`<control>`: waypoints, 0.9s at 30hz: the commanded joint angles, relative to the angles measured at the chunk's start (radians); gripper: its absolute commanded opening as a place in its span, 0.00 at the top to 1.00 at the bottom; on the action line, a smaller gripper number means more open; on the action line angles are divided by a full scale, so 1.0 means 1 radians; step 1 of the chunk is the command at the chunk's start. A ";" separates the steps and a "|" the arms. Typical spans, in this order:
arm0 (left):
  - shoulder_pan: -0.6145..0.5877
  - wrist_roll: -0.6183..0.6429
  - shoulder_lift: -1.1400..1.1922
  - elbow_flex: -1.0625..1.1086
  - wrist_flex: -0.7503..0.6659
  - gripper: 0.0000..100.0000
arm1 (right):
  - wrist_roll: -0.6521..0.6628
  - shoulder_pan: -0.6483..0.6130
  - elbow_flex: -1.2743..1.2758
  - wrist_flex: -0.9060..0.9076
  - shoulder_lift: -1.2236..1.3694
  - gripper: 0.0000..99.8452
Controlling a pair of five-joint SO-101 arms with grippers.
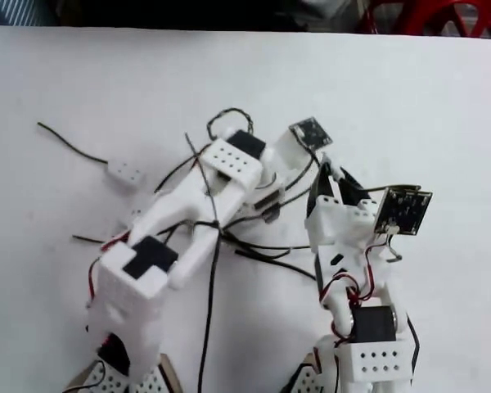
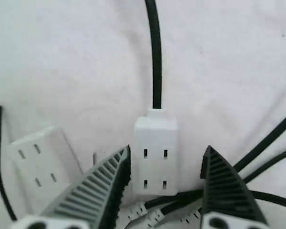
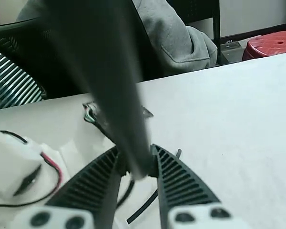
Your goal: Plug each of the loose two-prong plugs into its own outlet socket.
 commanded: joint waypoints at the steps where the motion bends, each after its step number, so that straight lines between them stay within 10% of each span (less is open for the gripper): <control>1: -0.027 0.044 -0.193 -0.058 0.049 0.75 | 0.014 0.004 -0.012 -0.016 -0.007 0.98; 21: -0.315 0.245 -0.644 -0.046 0.373 0.98 | 0.190 -0.085 -0.014 0.024 -0.005 0.98; 27: -0.397 0.256 -0.789 0.129 0.276 0.98 | 0.247 -0.128 -0.018 0.061 -0.004 0.98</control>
